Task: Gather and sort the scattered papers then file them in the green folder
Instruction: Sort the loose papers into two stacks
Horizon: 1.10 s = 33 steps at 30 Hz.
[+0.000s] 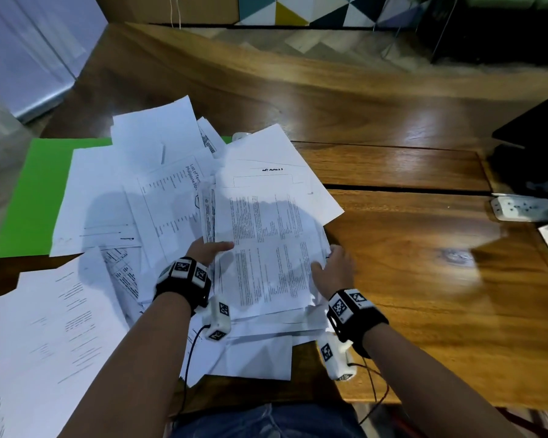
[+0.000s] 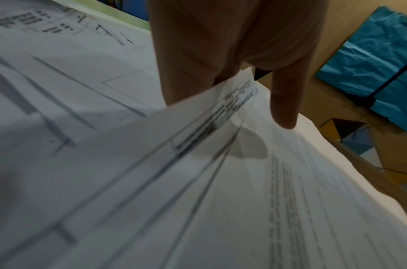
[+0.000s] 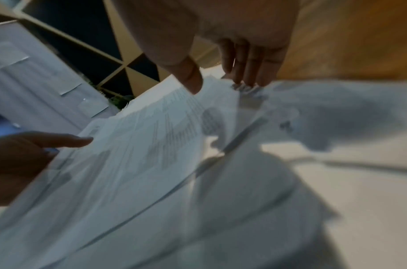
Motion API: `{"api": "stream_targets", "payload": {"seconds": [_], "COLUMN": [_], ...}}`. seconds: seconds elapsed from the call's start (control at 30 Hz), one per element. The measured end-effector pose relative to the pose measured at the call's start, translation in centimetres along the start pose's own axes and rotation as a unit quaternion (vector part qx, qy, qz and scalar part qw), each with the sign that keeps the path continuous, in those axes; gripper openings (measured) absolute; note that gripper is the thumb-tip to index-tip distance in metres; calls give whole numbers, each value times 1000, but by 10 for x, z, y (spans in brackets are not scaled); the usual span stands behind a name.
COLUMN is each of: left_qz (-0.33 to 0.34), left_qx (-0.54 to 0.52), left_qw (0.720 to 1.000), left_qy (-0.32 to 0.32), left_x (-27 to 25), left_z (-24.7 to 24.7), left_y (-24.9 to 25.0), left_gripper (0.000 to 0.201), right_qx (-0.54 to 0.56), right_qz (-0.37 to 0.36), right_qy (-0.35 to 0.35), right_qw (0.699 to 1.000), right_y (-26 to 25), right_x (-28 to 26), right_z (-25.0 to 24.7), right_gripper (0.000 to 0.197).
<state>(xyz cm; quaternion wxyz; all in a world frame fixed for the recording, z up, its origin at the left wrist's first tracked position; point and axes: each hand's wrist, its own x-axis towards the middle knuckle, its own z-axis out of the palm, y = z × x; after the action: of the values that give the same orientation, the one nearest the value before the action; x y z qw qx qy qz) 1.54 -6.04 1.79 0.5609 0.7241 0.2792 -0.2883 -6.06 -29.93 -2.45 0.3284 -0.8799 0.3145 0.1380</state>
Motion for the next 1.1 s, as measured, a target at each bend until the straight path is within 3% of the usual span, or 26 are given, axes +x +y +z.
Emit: {"api": "stream_targets", "payload": {"seconds": [0.07, 0.13, 0.23, 0.3, 0.43, 0.53, 0.6, 0.7, 0.77, 0.83, 0.87, 1.0, 1.1], "left_qz": [-2, -7, -1, 21, 80, 117, 125, 163, 221, 256, 274, 348, 362], "left_qx": [14, 8, -15, -2, 35, 9, -11, -23, -16, -1, -3, -71, -116], "left_qw": [1000, 1000, 1000, 1000, 996, 993, 992, 985, 974, 966, 962, 934, 925], "left_qy": [0, -16, -10, -11, 13, 2, -21, -57, -52, -27, -14, 32, 0], "left_x": [3, 4, 23, 22, 0, -5, 1, -4, -12, -32, -41, -72, -77], "left_z": [2, 3, 2, 5, 6, 3, 4, 12, 24, 36, 42, 61, 61], "left_y": [0, -1, -19, -19, -3, 6, 8, 27, 50, 80, 93, 124, 119], "left_gripper": [50, 54, 67, 61, 42, 53, 55, 57, 66, 77, 75, 36, 46], "right_qx": [-23, 80, 192, 205, 223, 222, 287, 348, 363, 372, 389, 482, 518], "right_qz": [-34, -49, -29, -23, 0, 0, 6, -21, -61, -83, -98, -158, -178], "right_qy": [-50, -120, -198, -217, -123, -60, -64, -56, -4, 73, 103, 140, 98], "right_qw": [998, 988, 961, 954, 967, 973, 956, 935, 930, 922, 910, 850, 831], "right_y": [-6, -18, -29, -32, -28, -22, -25, -44, -60, -77, -86, -103, -92], "right_x": [11, 16, 19, 17, 25, 37, 40, 35, 32, 31, 28, 14, 7], "right_z": [-4, -10, -9, -9, -19, -36, -46, -68, -89, -112, -125, -159, -158], "right_gripper": [81, 98, 105, 107, 92, 87, 81, 47, 28, 20, 23, 29, 56]}}
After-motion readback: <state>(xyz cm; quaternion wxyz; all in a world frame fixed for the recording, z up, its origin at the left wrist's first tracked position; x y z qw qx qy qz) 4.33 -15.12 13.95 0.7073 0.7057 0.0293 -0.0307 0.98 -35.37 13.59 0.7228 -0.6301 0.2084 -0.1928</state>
